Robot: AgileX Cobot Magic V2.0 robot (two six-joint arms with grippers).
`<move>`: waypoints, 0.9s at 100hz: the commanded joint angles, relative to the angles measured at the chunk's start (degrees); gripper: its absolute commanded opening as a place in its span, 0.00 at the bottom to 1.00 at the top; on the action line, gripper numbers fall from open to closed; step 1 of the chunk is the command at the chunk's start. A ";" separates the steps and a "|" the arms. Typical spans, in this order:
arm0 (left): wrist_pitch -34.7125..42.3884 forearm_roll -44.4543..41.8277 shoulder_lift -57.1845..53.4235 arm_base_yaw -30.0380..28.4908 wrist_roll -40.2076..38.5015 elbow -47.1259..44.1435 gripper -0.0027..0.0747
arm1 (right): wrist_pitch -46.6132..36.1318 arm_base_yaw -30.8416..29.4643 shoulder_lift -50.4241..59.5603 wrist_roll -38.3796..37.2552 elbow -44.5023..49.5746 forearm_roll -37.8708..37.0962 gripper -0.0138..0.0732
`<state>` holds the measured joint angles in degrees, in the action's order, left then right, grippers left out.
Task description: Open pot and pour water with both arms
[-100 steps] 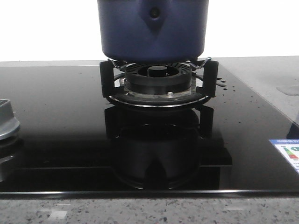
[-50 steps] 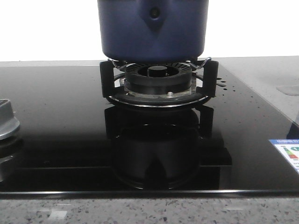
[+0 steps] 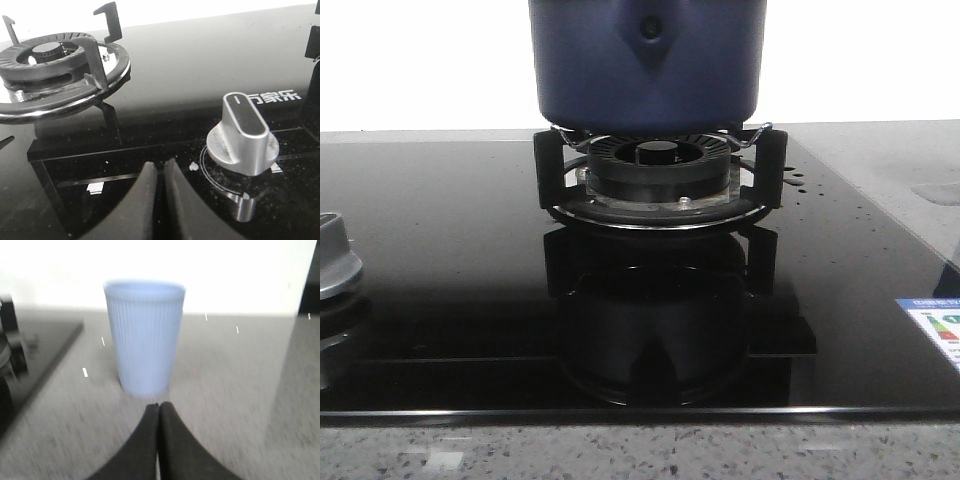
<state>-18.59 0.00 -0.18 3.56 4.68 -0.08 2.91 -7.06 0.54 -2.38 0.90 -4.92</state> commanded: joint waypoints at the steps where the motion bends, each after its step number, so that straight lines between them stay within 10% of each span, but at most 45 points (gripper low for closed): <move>1: 4.35 0.00 -1.75 0.08 -0.46 -2.59 0.01 | -10.21 -0.21 1.19 -1.00 1.38 4.92 0.08; 46: 37.97 50.66 -1.75 0.08 -0.56 -2.22 0.01 | -7.26 -0.21 1.19 -3.02 -0.71 21.39 0.08; 90: 32.19 54.22 -1.45 0.08 -0.56 1.06 0.01 | 5.95 -0.21 0.94 -2.54 -10.09 21.29 0.08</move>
<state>17.23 55.33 -0.18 3.56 4.57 -0.08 8.57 -7.06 0.54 -5.51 -5.26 16.34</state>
